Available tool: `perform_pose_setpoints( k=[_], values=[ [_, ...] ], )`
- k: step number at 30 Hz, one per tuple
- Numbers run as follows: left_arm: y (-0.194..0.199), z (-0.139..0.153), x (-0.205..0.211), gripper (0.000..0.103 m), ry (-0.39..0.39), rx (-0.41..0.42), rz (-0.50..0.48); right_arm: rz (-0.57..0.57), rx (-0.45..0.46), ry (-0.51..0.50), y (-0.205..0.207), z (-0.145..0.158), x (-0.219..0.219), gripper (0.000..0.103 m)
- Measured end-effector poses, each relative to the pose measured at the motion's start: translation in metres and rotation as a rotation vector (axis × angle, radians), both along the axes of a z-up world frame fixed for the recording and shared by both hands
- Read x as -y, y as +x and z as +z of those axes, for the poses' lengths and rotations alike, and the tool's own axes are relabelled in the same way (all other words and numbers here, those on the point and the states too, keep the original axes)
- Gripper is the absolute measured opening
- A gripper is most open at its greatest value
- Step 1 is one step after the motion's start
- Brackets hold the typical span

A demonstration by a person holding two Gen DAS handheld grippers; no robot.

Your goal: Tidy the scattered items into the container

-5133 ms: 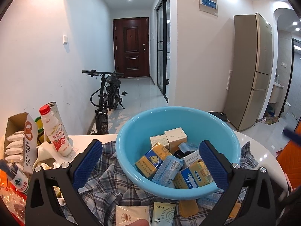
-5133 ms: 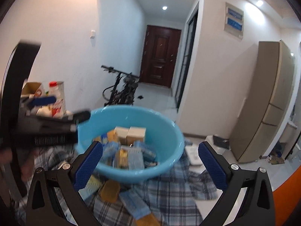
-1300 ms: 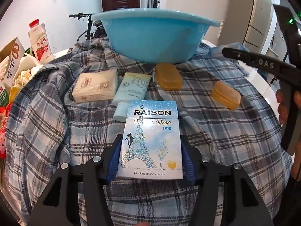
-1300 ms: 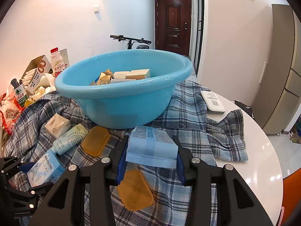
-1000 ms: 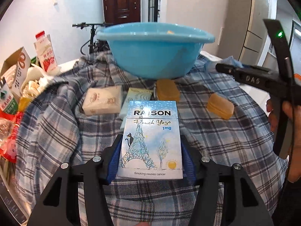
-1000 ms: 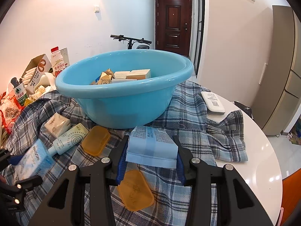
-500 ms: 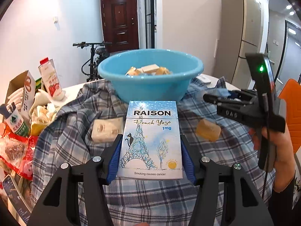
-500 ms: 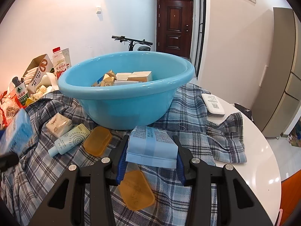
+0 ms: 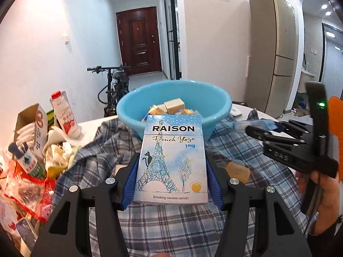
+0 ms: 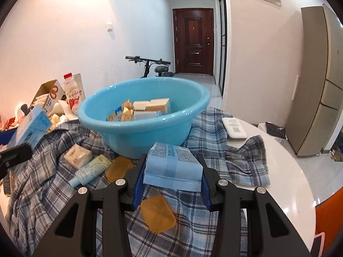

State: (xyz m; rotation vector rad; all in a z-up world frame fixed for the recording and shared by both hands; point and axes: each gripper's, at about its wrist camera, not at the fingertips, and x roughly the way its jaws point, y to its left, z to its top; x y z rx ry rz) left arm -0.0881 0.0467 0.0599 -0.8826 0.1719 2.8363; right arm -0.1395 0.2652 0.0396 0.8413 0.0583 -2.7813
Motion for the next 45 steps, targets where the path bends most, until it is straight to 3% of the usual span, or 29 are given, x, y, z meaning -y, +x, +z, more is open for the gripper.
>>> perform_pose_setpoints(
  k=[9,17,19,21,23,25,30,31,32,33,37,45],
  values=[
    [-0.018,0.027,0.005,0.056,0.044,-0.052,0.004,0.000,-0.145,0.002,0.025,0.074,0.012,0.045],
    [-0.035,0.060,0.021,0.056,0.088,-0.126,0.031,-0.044,-0.223,-0.052,0.019,0.124,0.033,0.045],
    [-0.040,0.065,0.022,0.055,0.084,-0.136,0.035,-0.045,-0.236,-0.058,0.014,0.131,0.040,0.045],
    [-0.045,0.067,0.024,0.042,0.083,-0.147,0.038,-0.038,-0.245,-0.066,0.007,0.137,0.047,0.045],
    [-0.054,0.067,0.026,0.040,0.085,-0.145,0.039,-0.039,-0.251,-0.061,0.001,0.141,0.053,0.045],
    [-0.064,0.064,0.027,0.032,0.090,-0.120,0.047,-0.044,-0.249,-0.058,-0.006,0.142,0.058,0.045],
    [-0.072,0.053,0.026,0.032,0.089,-0.079,0.037,-0.041,-0.240,-0.023,-0.014,0.137,0.068,0.045],
    [-0.070,0.048,0.025,0.035,0.080,-0.067,0.032,-0.038,-0.236,-0.020,-0.014,0.134,0.069,0.045],
    [-0.066,0.042,0.023,0.060,0.065,-0.051,0.021,-0.036,-0.229,-0.019,-0.015,0.131,0.069,0.045],
    [-0.062,0.035,0.021,0.102,0.046,-0.033,0.006,-0.033,-0.222,-0.018,-0.014,0.127,0.069,0.045],
    [-0.043,-0.003,0.019,0.102,-0.031,0.001,0.009,-0.035,-0.201,-0.010,-0.007,0.110,0.059,0.045],
    [-0.020,-0.085,-0.014,0.102,-0.046,0.174,-0.119,-0.089,-0.174,-0.018,0.028,0.088,0.021,0.045]
  ],
)
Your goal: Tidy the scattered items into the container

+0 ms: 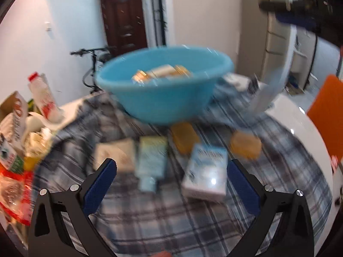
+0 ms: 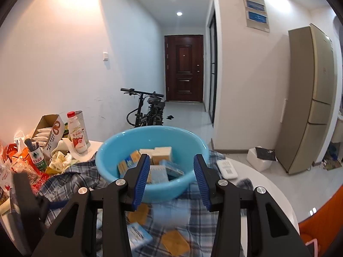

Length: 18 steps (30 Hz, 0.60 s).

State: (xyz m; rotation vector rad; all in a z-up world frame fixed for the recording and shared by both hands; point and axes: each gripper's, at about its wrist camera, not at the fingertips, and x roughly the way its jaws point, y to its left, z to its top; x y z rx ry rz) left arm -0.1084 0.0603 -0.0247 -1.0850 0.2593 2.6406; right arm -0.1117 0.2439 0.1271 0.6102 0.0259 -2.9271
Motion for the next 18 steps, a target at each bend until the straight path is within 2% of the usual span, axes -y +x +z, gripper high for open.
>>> perform_pose_setpoints(
  k=[5,10,12,13,14,18],
  values=[
    [-0.001,-0.023,-0.026,0.102,-0.069,0.032,-0.045,-0.011,0.017,0.000,0.012,-0.009,-0.014,0.045],
    [-0.004,-0.033,-0.037,0.102,-0.076,0.056,-0.079,-0.039,0.073,0.018,0.020,-0.032,-0.033,0.045],
    [-0.005,-0.040,-0.040,0.102,-0.095,0.065,-0.083,-0.052,0.125,0.036,0.025,-0.050,-0.042,0.065],
    [-0.006,-0.042,-0.041,0.102,-0.099,0.070,-0.084,-0.067,0.146,0.045,0.028,-0.059,-0.046,0.092],
    [-0.007,-0.045,-0.041,0.102,-0.100,0.078,-0.085,-0.088,0.165,0.055,0.032,-0.069,-0.051,0.103],
    [-0.014,-0.056,-0.042,0.102,-0.105,0.114,-0.080,-0.131,0.286,0.040,0.034,-0.113,-0.069,0.103]
  ],
)
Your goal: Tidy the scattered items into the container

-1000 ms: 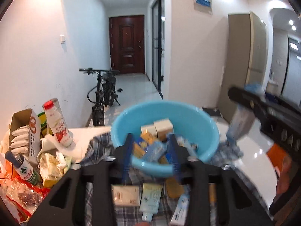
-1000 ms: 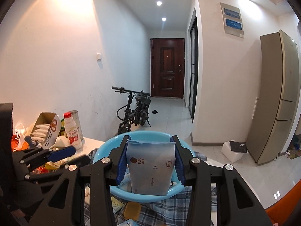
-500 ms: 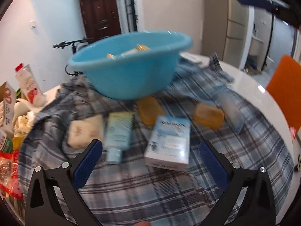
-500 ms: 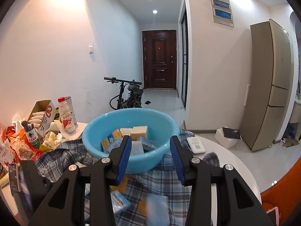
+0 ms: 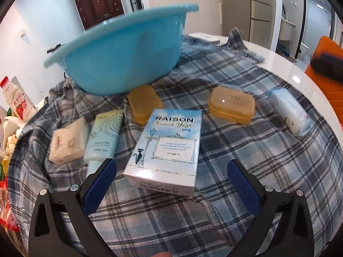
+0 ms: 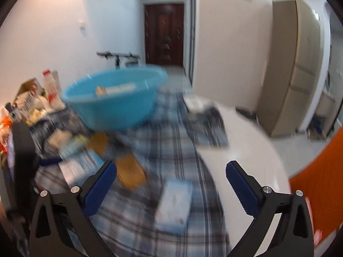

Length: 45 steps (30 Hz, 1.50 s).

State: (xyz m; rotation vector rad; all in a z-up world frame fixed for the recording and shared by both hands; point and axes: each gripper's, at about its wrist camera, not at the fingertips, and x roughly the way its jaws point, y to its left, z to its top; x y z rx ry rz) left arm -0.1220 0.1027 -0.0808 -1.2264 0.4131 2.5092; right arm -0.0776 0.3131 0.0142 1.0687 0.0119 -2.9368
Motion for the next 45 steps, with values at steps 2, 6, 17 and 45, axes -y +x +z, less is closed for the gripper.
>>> perform_pose_setpoints(
  k=[2,6,17,45],
  values=[
    [-0.002,-0.004,0.000,0.103,0.002,0.012,0.001,-0.009,0.048,0.019,-0.004,-0.018,0.000,0.103],
    [-0.004,-0.007,0.004,0.103,0.040,0.033,0.010,-0.030,0.109,0.057,-0.015,-0.040,0.002,0.087],
    [-0.004,-0.009,0.007,0.088,0.115,0.049,0.010,-0.026,0.191,0.085,-0.026,-0.073,0.007,0.050],
    [0.017,0.059,0.038,0.056,0.218,-0.130,0.102,-0.002,0.035,-0.008,0.007,-0.018,0.004,0.042]
  ],
)
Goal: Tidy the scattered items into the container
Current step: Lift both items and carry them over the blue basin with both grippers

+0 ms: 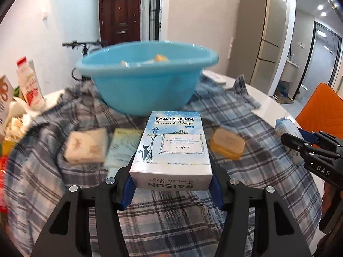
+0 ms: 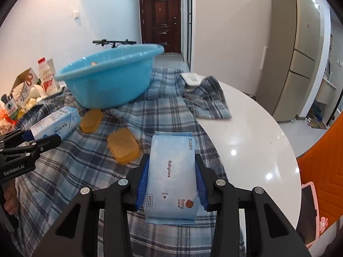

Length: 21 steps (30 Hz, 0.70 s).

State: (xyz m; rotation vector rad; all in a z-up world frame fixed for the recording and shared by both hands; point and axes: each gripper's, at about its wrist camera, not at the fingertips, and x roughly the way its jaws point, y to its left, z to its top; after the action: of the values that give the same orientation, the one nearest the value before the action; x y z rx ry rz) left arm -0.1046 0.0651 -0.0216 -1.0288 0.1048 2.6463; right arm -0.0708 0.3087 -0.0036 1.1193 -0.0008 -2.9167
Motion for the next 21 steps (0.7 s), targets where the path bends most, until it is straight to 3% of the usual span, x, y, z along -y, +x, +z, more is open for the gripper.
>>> perform_pose_setpoints(
  k=[6,12,21],
  values=[
    [0.001,0.048,0.009,0.056,-0.053,-0.114,0.055,0.057,-0.076,-0.001,-0.009,0.038,0.023,0.042],
    [-0.009,0.098,0.029,0.056,-0.033,-0.211,0.118,0.114,-0.163,0.005,-0.027,0.084,0.052,0.042],
    [-0.039,0.131,0.040,0.056,-0.030,-0.282,0.151,0.187,-0.254,-0.007,-0.074,0.141,0.093,0.042]
  ],
)
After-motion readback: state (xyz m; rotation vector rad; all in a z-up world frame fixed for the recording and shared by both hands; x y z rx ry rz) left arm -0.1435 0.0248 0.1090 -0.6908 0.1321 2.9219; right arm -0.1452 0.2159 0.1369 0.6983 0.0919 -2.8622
